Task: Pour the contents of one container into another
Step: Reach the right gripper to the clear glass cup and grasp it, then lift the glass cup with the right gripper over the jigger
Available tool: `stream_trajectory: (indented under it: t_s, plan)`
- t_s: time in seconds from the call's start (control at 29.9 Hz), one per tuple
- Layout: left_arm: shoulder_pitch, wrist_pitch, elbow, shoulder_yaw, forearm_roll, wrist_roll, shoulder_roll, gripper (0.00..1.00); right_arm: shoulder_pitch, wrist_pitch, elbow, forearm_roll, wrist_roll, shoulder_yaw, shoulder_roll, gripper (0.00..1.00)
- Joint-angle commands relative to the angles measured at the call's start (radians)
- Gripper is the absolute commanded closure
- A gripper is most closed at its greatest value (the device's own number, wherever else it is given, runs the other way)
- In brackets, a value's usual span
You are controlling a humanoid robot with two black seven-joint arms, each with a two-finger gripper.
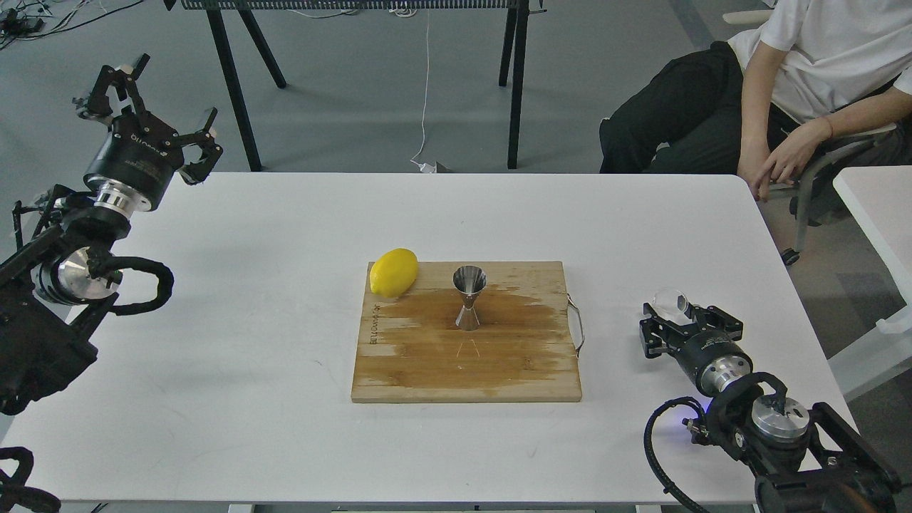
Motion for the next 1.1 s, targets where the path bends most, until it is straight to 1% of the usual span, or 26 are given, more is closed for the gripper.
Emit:
stream_trajectory:
  t_s: [0.0,0.17,0.33,0.43,0.54,0.64,0.74,0.84,0.94,1.07]
  plan:
    - [0.000,0.002,0.000,0.000,0.000,0.000,-0.001,0.00,-0.003,0.003,0.003,0.004,0.000,0.005,0.000,0.54]
    - [0.000,0.000,0.000,-0.001,0.000,0.000,0.000,0.00,-0.014,0.009,0.011,0.004,-0.003,0.002,0.000,0.57]
    - [0.000,0.000,0.000,-0.001,0.000,0.000,0.008,0.00,-0.020,0.012,0.027,0.007,-0.003,0.000,0.000,0.66]
    - [0.000,0.002,0.000,-0.001,0.000,0.000,0.011,0.00,-0.038,0.010,0.067,0.007,-0.005,0.000,-0.001,0.66]
    - [0.000,0.002,0.000,0.000,0.000,0.000,0.014,0.00,-0.054,0.003,0.138,0.005,-0.005,-0.001,-0.011,0.66]
    - [0.000,0.002,0.000,0.002,0.000,0.000,0.014,0.00,-0.061,-0.023,0.245,-0.001,-0.005,-0.003,-0.020,0.67]
    - [0.000,0.002,0.000,0.002,0.001,0.000,0.014,0.00,-0.058,-0.081,0.365,-0.003,-0.003,-0.044,-0.038,0.68]
    - [0.000,0.002,0.000,0.000,0.000,-0.002,0.016,0.00,-0.038,-0.114,0.454,-0.018,-0.001,-0.078,-0.069,0.67]
    - [0.000,0.003,0.000,-0.001,0.000,-0.002,0.017,0.00,0.005,-0.134,0.506,-0.076,-0.003,-0.115,-0.077,0.67]
    - [0.000,0.003,0.000,0.000,-0.002,-0.005,0.029,0.00,0.084,-0.203,0.517,-0.157,0.000,-0.188,-0.074,0.67]
